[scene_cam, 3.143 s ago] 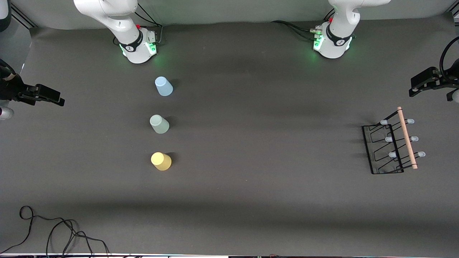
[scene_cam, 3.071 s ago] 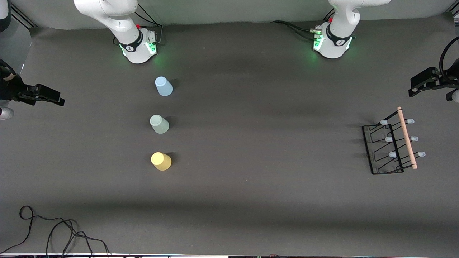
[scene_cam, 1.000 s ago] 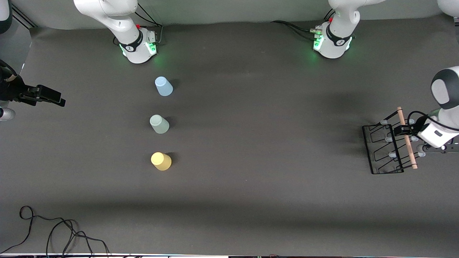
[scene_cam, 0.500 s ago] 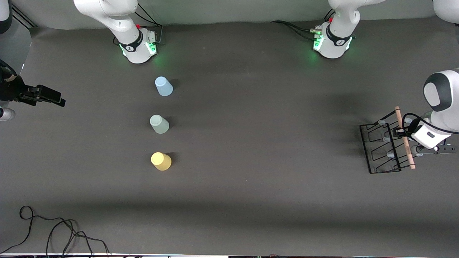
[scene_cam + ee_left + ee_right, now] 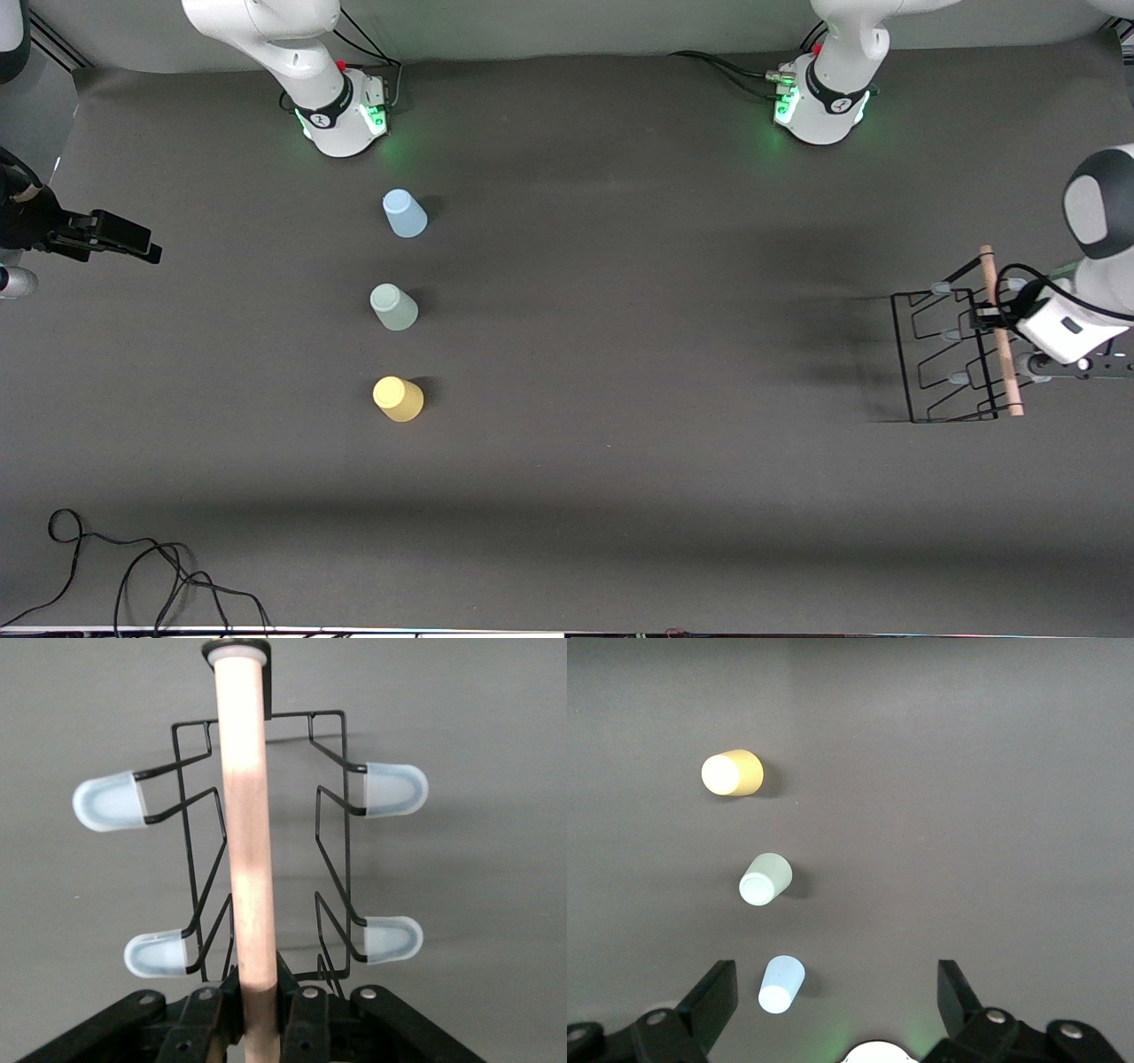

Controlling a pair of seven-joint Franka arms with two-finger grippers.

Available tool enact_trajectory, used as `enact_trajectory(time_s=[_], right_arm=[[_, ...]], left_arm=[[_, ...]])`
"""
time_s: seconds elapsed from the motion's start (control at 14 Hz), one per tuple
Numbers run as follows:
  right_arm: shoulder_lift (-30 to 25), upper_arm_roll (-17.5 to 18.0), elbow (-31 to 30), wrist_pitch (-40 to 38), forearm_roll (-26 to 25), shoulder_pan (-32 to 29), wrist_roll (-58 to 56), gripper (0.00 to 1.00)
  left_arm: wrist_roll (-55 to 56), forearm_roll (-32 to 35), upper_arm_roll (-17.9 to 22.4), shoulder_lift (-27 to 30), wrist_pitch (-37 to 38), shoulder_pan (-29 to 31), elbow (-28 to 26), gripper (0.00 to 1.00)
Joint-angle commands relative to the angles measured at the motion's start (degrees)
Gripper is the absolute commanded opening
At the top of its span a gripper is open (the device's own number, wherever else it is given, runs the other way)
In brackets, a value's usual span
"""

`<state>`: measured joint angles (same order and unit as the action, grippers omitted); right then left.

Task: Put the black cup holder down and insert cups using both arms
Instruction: 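Carry the rack with the left gripper to the table middle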

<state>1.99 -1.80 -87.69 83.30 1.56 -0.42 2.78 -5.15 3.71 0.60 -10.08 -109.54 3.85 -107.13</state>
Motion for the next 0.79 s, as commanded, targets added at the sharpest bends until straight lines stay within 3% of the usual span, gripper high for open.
enact_trajectory(time_s=[0.0, 0.21, 0.43, 0.71], right_arm=[[0.29, 0.13, 0.68, -0.33, 0.20, -0.28, 0.47, 1.00], [0.29, 0.13, 0.76, -0.34, 0.20, -0.28, 0.47, 1.00], [0.21, 0.13, 0.68, -0.51, 0.20, -0.28, 0.38, 1.00], [0.21, 0.13, 0.68, -0.51, 0.20, -0.28, 0.38, 1.00]], left_arm=[[8.02, -1.42, -2.00, 1.03, 1.00, -4.53, 0.34, 0.00], [13.57, -4.59, -3.94, -0.29, 0.03, -11.20, 0.34, 0.00], [25.07, -5.12, -4.03, -1.51, -3.56, -22.35, 0.69, 0.00], [38.61, -5.30, -4.12, -6.69, -3.93, -34.58, 7.08, 0.00]])
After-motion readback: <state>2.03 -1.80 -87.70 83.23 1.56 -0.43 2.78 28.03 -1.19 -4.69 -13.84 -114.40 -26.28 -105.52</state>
